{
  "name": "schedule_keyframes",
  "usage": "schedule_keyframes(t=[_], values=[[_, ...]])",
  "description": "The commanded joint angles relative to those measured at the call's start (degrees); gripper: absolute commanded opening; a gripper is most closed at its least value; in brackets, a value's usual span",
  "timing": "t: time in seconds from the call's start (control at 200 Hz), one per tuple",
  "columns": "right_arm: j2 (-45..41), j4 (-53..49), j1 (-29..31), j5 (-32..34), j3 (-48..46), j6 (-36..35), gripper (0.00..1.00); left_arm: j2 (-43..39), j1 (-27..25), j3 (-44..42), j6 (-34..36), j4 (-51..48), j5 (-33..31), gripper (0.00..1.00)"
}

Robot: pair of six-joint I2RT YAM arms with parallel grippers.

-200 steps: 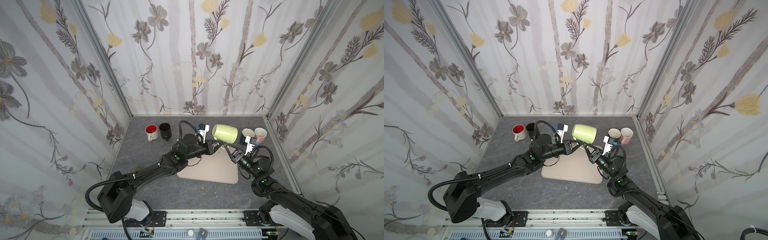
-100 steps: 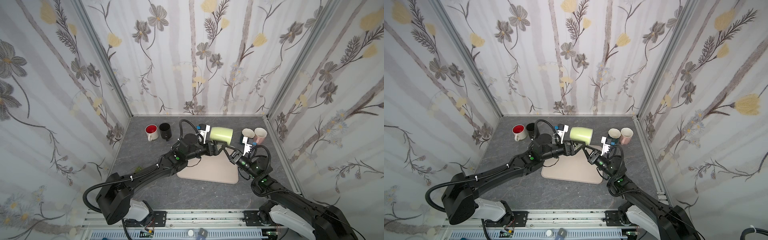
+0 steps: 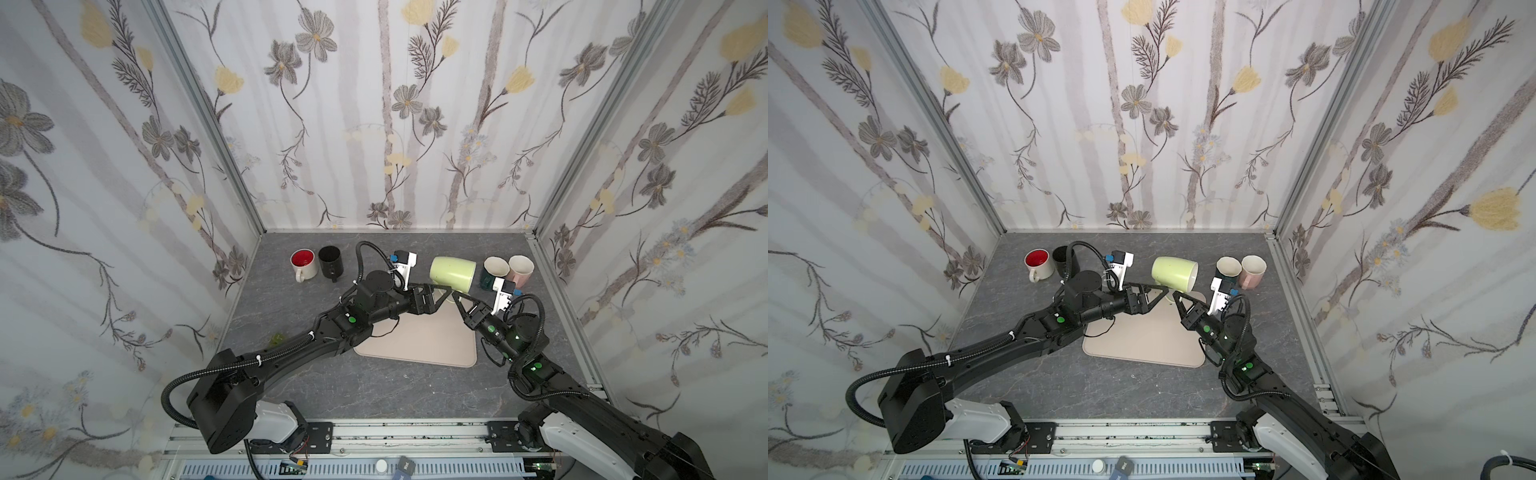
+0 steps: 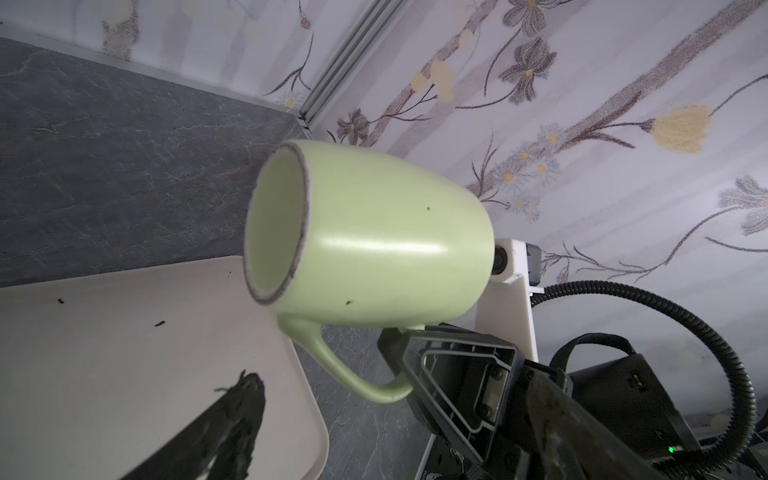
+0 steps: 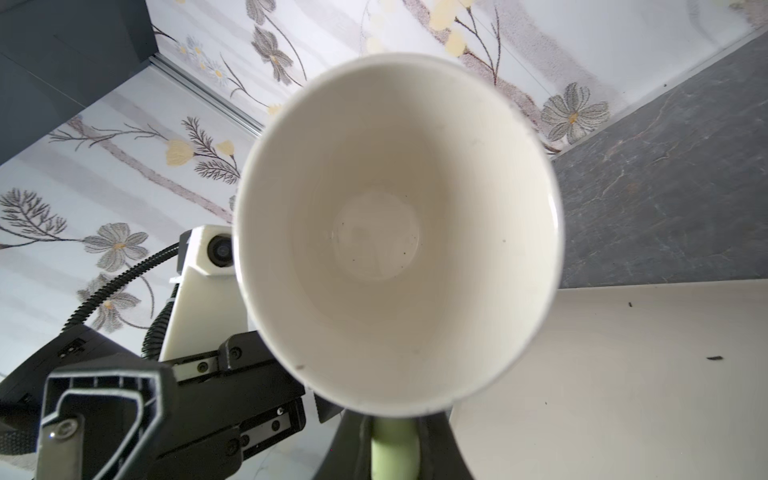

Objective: Turn the mug right side up
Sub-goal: 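Open the left gripper and withdraw it while the right gripper carries the mug away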

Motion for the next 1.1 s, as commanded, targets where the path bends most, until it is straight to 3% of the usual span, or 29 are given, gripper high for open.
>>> schedule_keyframes(t=[0.0, 0.37, 0.759, 1.094], values=[[-1.5, -5.7, 0.0, 4.8, 1.8, -3.2, 0.00, -1.7, 0.0, -2.4, 1.0, 0.8, -3.7, 1.00], [-10.3, -21.2, -0.3, 14.1, 0.8, -7.2, 0.00, -6.2, -0.1, -7.8, 3.4, -3.3, -10.2, 1.00], [-10.2, -47.2, -4.2, 27.4, 12.9, -14.2, 0.00, -15.1, 0.1, -18.4, 7.3, -9.3, -15.1, 1.00], [-3.8, -52.7, -16.1, 25.1, 19.5, -20.6, 0.00, -19.0, 0.0, -29.6, 11.6, 2.1, -14.4, 1.00]])
